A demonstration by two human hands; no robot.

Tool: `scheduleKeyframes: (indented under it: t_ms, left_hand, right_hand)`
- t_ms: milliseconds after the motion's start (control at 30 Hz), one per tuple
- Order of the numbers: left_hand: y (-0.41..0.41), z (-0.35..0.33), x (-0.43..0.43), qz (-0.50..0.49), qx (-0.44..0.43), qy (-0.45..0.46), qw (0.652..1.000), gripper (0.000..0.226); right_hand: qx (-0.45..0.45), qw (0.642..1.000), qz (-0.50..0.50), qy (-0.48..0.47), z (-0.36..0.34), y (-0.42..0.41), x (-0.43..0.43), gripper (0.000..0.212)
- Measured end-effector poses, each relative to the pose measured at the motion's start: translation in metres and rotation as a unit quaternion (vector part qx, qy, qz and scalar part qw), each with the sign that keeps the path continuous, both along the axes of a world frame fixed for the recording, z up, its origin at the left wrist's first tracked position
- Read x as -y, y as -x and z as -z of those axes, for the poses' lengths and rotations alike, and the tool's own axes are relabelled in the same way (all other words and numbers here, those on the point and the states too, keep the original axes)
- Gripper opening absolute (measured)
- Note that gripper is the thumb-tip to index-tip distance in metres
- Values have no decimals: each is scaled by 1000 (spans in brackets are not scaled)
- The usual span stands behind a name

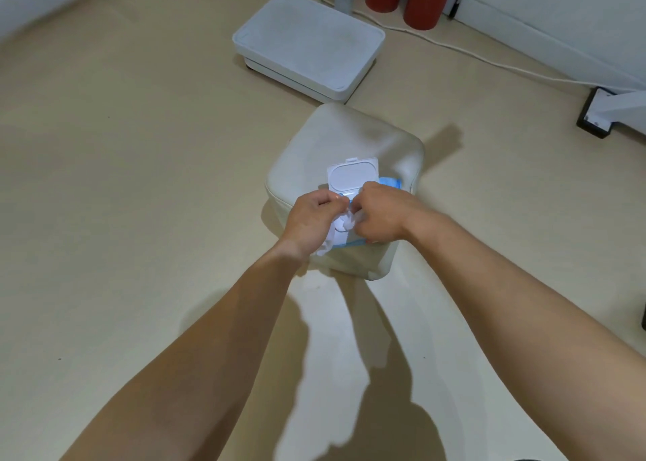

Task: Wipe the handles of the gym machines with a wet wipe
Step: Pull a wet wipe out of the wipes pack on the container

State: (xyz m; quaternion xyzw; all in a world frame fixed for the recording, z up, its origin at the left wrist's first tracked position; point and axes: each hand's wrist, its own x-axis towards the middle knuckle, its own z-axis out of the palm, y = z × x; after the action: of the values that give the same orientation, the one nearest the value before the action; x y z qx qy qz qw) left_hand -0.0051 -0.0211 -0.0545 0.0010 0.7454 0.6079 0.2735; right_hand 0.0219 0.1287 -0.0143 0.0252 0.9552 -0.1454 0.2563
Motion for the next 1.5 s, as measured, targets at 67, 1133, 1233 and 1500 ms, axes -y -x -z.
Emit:
scheduleKeyframes:
  t_ms: [67,1133,1233,1500]
  left_hand:
    - [0,-2,2,1,2,-2,1000,19]
    - [-3,3,4,-25,5,5,1000,21]
    - [-2,1,3,-19,8,7,1000,21]
    - [-5,2,0,-9,8,20,1000,21]
  right_hand:
    - [-36,997,42,55,2,-3,-4,19]
    - [56,992,77,85,0,1,-5,31]
    - [35,988,107,109,3,-6,-7,34]
    - [56,998,2,-31,-4,1,-3,23]
